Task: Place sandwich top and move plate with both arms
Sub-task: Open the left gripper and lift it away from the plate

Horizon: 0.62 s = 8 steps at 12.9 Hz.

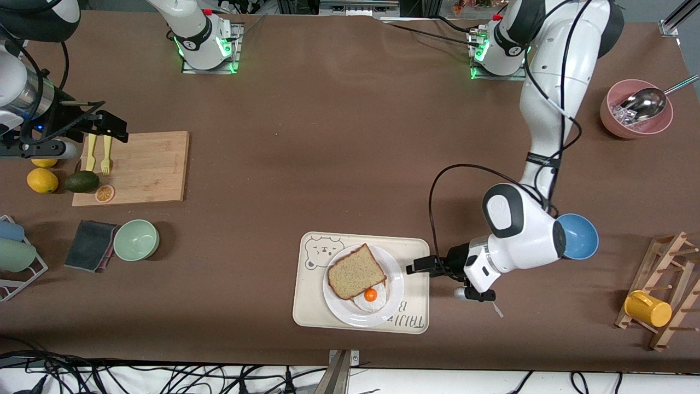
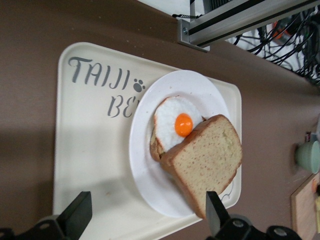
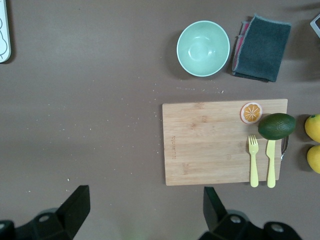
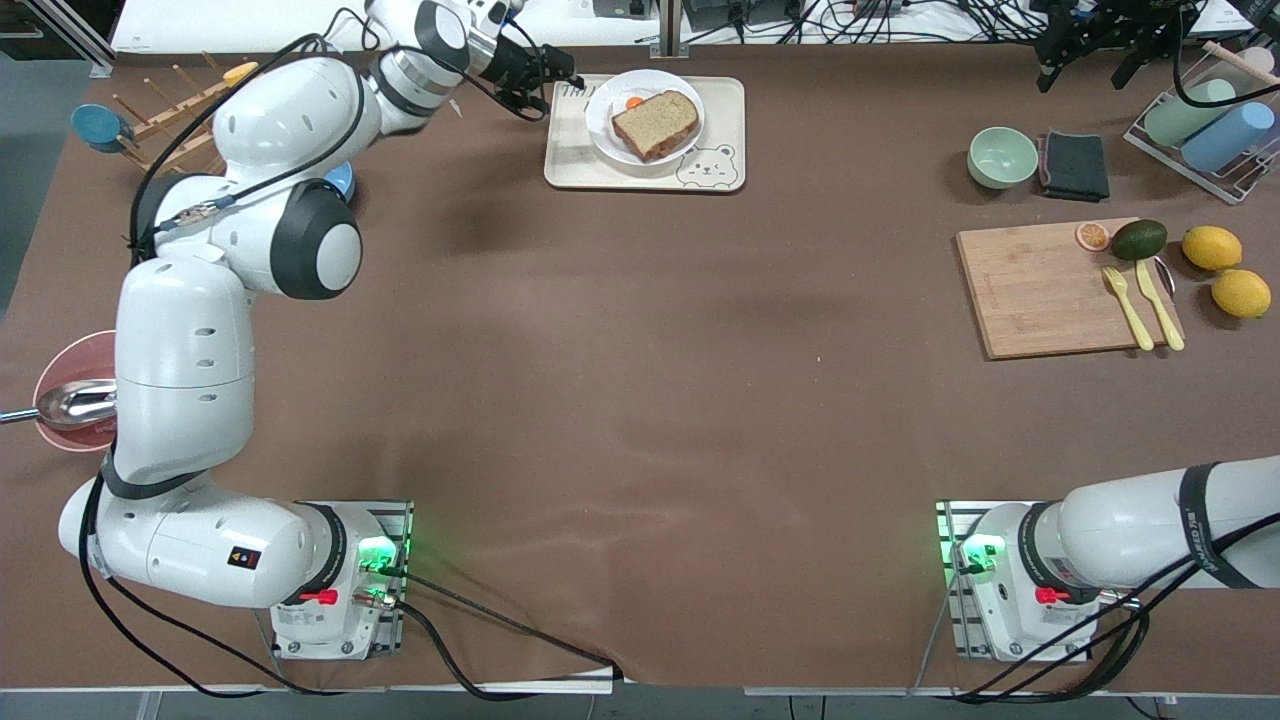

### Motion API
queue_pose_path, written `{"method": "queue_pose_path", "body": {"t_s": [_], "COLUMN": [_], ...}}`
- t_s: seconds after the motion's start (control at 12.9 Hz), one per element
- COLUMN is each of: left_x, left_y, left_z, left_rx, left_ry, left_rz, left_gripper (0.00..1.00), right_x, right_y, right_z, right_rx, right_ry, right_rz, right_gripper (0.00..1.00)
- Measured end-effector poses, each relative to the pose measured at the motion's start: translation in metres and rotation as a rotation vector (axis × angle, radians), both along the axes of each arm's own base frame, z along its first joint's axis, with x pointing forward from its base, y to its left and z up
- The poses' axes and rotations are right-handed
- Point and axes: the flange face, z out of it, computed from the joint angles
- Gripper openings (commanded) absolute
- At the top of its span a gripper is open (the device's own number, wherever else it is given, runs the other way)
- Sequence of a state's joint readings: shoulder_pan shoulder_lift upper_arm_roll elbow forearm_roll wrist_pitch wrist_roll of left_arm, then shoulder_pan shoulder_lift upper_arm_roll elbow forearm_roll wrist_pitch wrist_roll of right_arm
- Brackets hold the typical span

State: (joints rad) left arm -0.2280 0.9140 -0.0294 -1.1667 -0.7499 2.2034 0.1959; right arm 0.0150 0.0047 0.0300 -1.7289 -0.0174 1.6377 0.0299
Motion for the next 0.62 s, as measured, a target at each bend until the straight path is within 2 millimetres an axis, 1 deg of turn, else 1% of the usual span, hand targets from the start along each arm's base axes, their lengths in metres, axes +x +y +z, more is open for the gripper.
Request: {"method": "queue_pose_path", "body": {"t_s": [0.08, 0.23, 0.47, 0.54, 0.62], "left_x": [-0.001, -0.006, -0.021, -0.026, -0.032], "left_y": [0.009, 0.026, 0.04, 0.044, 0.049], "left_z": [0.012, 0.029, 0.053, 0.069, 0.089], "left_rx": [0.067, 0.231, 0.435, 0.494, 0.533], "left_ry": [0.002, 0.019, 0.094, 0.113, 0.136], "left_rz": [-0.05, -0.154, -0.253, -0.272, -0.282], "left_gripper": [1.0, 1.0, 1.0, 1.0, 1.0], "right_x": [0.0, 0.0, 0.0, 0.0, 0.0], "right_y": [0.0, 0.0, 0.0, 0.0, 0.0], "right_z": [0.0, 0.0, 0.0, 0.0, 0.0], "right_rx": [0.0, 0.0, 0.0, 0.0, 0.0], "right_ry": [0.0, 0.0, 0.0, 0.0, 0.001], "right_rz": [0.0, 0.0, 0.0, 0.0, 0.0], "right_gripper": [1.0, 1.0, 1.0, 1.0, 1.0]}}
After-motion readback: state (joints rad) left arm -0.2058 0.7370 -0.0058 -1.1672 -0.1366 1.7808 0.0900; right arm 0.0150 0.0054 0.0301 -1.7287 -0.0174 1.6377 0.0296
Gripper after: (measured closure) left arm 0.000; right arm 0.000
